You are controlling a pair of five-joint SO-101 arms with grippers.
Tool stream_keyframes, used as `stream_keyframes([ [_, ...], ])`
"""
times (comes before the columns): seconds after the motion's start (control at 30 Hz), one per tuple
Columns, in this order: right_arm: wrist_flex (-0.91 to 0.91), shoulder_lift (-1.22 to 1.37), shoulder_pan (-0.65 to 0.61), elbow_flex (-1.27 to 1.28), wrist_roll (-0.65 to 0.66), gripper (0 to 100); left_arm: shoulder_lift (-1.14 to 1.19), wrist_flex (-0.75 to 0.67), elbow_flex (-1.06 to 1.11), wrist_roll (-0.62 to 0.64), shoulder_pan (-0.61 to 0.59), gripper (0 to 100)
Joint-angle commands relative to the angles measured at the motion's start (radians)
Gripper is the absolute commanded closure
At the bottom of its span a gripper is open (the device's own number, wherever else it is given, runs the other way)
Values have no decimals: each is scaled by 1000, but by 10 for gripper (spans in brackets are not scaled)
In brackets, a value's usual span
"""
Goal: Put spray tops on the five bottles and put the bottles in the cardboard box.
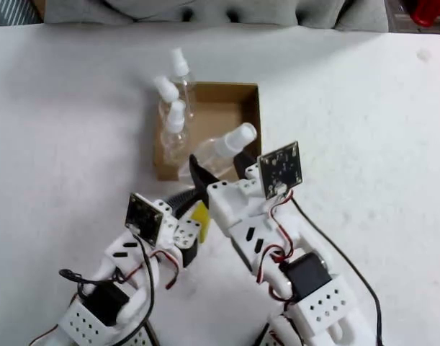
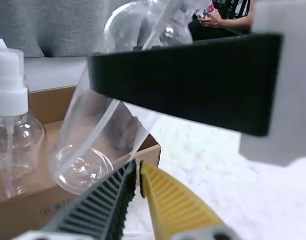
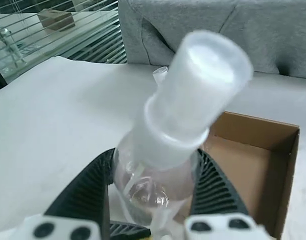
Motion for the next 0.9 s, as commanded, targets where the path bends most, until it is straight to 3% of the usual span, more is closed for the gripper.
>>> stream_keyframes([
  [0.0,30,-19,-8,-55,-3,984,-24,-20,-3,-11,-33,980],
  [0.43,222,-19,13,-141,2,984,-24,-20,-3,-11,-33,980],
  [0.7,180,-8,53,-140,2,984,-24,-15,-3,-11,-33,980],
  [0.87,42,-8,133,-83,0,984,-24,87,-26,-31,-33,980],
])
